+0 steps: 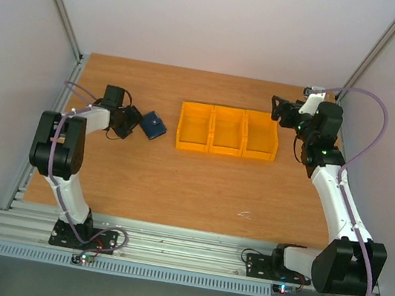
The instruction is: Take the credit cards out of the card holder
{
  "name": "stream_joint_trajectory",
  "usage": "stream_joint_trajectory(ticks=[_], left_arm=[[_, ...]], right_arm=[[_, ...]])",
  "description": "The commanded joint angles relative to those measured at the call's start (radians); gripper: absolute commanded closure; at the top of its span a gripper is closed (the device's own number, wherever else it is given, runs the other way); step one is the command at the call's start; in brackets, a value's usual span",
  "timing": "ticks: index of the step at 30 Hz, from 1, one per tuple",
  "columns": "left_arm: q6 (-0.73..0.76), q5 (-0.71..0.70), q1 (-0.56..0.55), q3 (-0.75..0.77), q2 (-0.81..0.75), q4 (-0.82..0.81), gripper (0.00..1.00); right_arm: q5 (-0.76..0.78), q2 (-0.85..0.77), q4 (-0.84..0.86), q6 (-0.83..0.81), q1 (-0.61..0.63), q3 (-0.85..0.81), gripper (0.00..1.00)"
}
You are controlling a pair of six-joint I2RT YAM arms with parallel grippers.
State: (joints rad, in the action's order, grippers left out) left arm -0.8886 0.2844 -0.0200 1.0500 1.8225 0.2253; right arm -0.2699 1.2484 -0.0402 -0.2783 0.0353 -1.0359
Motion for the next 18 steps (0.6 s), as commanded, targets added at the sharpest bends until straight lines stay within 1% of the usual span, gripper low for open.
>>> stream_joint_trajectory(ticks=[1,6,9,11,14,18], left_arm=[[-0.068,-0.009,-0.024,0.056,0.054,0.007,0.37],[-0.095,0.001,-0.040,0.054,0.090,0.008,0.41],[-0.094,-0.026,-0.042,0.053,0.107,-0.009,0.46],[-0.074,-0.031,-0.041,0.061,0.121,-0.013,0.52],[-0.044,-0.026,-0.042,0.074,0.142,-0.017,0.68],[-0.043,0.022,-0.041,0.070,0.157,-0.063,0.78]], right_arm=[[-0.062,-0.007,-0.022,-0.026,0.015,-0.064,0.11],[-0.093,0.021,-0.024,-0.039,0.018,-0.120,0.11],[-0.109,0.046,-0.044,-0.041,0.018,-0.160,0.11],[-0.118,0.057,-0.062,-0.041,0.019,-0.178,0.11],[-0.128,0.060,-0.078,-0.041,0.024,-0.184,0.11],[-0.129,0.051,-0.100,-0.051,0.030,-0.190,0.11]])
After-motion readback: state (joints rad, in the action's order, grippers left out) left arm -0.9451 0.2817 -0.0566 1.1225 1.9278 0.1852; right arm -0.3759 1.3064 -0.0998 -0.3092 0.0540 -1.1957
